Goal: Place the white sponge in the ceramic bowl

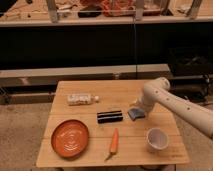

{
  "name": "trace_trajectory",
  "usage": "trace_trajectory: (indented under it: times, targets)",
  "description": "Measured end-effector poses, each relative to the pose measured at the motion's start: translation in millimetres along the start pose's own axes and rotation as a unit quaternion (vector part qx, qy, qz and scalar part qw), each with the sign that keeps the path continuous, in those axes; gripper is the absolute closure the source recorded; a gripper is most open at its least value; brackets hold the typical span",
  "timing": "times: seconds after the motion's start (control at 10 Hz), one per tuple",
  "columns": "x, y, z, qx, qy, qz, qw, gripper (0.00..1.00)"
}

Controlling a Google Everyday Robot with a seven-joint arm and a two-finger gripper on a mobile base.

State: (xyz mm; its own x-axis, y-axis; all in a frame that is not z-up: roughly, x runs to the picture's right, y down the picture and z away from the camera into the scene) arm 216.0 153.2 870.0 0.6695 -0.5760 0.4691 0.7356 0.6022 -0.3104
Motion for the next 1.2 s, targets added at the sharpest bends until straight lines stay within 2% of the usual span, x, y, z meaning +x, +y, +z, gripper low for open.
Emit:
trace_trajectory:
  times: [0.2, 0.3, 0.5, 0.6, 0.7, 0.8, 1.0, 1.1, 1.2]
  targets:
    - [3, 5, 3, 0.0, -0.001, 0.002, 1.0, 0.36]
    - [5, 9, 6, -0.001, -0.005, 0.001, 1.0, 0.36]
    - [-1, 7, 13, -0.004, -0.008, -0.005, 0.9999, 0.24]
    - [-3, 5, 15, -0.004, -0.01, -0.007, 0.9999, 0.2]
    - [-3, 6, 16, -0.005, -0.01, -0.007, 0.9999, 0.21]
    - [-2, 8, 14, -0.002, -0.011, -0.004, 0.9999, 0.28]
    - [2, 14, 9, -0.002, -0.012, -0.001, 0.9999, 0.48]
    - [0, 14, 15, -0.002, -0.015, -0.002, 0.9999, 0.58]
    - [-1, 13, 19, -0.002, -0.015, -0.002, 0.9999, 0.59]
